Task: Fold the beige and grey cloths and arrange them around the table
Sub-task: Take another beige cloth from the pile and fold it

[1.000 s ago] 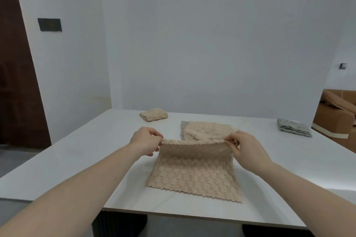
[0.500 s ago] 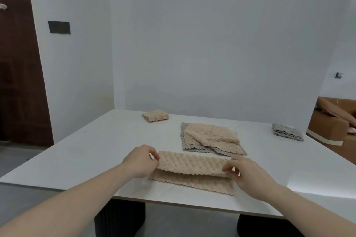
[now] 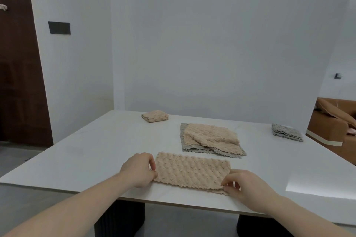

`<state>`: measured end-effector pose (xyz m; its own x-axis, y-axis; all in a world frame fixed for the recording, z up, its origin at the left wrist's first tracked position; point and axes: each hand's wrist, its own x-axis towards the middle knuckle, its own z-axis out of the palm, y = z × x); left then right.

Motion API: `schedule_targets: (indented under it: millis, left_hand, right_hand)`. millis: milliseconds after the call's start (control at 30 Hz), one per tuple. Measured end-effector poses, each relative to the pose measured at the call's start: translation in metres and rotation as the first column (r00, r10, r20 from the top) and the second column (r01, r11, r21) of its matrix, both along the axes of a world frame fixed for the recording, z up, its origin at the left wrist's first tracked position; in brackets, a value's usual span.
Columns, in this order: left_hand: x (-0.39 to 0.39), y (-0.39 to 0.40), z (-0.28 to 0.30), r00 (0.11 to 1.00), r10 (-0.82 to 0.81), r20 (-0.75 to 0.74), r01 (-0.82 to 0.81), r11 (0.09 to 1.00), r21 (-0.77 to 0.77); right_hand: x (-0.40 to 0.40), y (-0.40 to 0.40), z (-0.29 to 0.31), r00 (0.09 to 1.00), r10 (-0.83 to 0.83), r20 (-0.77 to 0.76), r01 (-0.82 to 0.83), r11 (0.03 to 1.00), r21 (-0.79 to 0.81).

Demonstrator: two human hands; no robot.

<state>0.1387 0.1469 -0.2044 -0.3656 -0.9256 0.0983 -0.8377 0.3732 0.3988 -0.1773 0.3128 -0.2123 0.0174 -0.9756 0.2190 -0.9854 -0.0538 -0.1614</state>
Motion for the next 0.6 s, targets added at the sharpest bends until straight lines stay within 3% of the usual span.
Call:
schedule_targets:
  millis: [267,433,600]
  left_hand:
    - [-0.030,0.003,0.009,0.988,-0.040,-0.150,0.016,0.987,-0.158]
    - [-0.063,-0.004,-0.009,0.959,-0.283,-0.009,0.280,0.953,-0.117]
    - [-0.090,-0.011,-0.030,0.936,-0.328,0.127,0.340,0.937,-0.084]
  right_hand:
    - [0.013,-0.024,-0.001,0.978,-0.094,0.187,0.129,0.974,-0.184]
    - [0.041,-0.056,-0.017,0.957,-0.229,0.178,0.239,0.971,-0.033]
    - [0.056,-0.079,-0.037,0.941,-0.336,0.043,0.329,0.937,0.117]
